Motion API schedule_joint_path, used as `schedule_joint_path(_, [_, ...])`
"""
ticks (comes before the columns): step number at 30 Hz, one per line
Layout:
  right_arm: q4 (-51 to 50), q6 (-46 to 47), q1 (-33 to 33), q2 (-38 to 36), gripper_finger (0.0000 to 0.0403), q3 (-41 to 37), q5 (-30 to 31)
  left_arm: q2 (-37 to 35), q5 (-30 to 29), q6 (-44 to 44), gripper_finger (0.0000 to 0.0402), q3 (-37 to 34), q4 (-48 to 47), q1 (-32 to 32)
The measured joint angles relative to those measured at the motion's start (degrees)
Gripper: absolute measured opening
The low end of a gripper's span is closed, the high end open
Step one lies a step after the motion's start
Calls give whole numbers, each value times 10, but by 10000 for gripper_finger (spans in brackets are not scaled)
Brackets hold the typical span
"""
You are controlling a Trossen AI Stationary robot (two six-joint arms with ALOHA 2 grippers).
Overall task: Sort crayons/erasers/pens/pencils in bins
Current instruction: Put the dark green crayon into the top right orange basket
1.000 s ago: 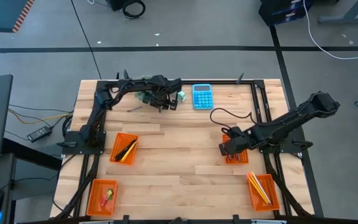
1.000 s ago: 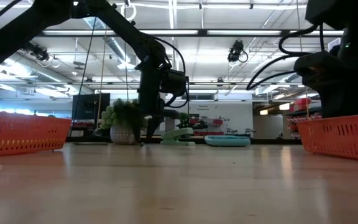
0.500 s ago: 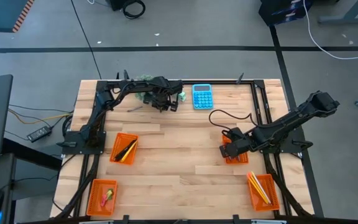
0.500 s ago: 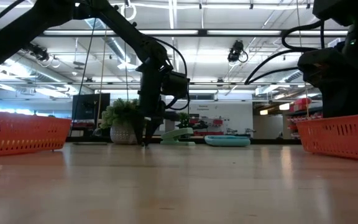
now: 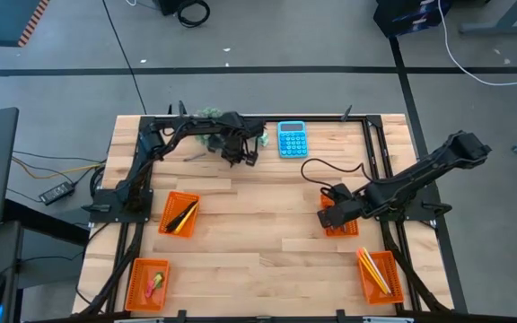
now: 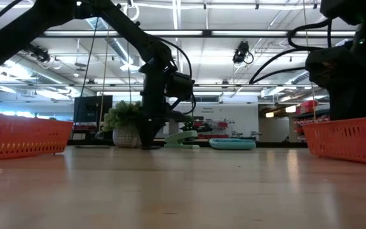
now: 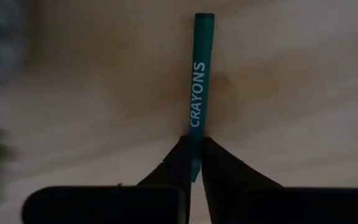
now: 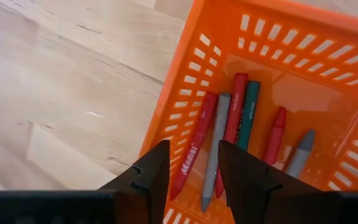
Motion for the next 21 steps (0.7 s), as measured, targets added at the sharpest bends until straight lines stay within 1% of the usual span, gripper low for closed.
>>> schedule_joint_path(3, [0,-2,0,-17,143,0,0,-13,24,9,40,-1,2,-11])
schedule_joint_path(5, [1,-6,0,-38,143,0,1,-32,29,34,41,4,6,-19])
schedule_joint_path(8, [11,-9,0,-84,143,0,6,-61,28,63,33,13,6,-34])
schedule_joint_path(11, [31,-9,0,-142,143,0,30,-88,30,66,25,29,11,-48])
schedule_joint_path(13, [45,-10,0,-182,143,0,59,-108,41,67,25,38,25,-56])
schedule_joint_path(15, [68,-16,0,-220,143,0,100,-122,65,67,30,45,47,-64])
schedule_joint_path(18, [119,-40,0,-271,143,0,182,-139,122,65,36,52,91,-77])
schedule_joint_path(21, [187,-97,-1,-307,143,0,263,-155,183,38,32,54,160,-92])
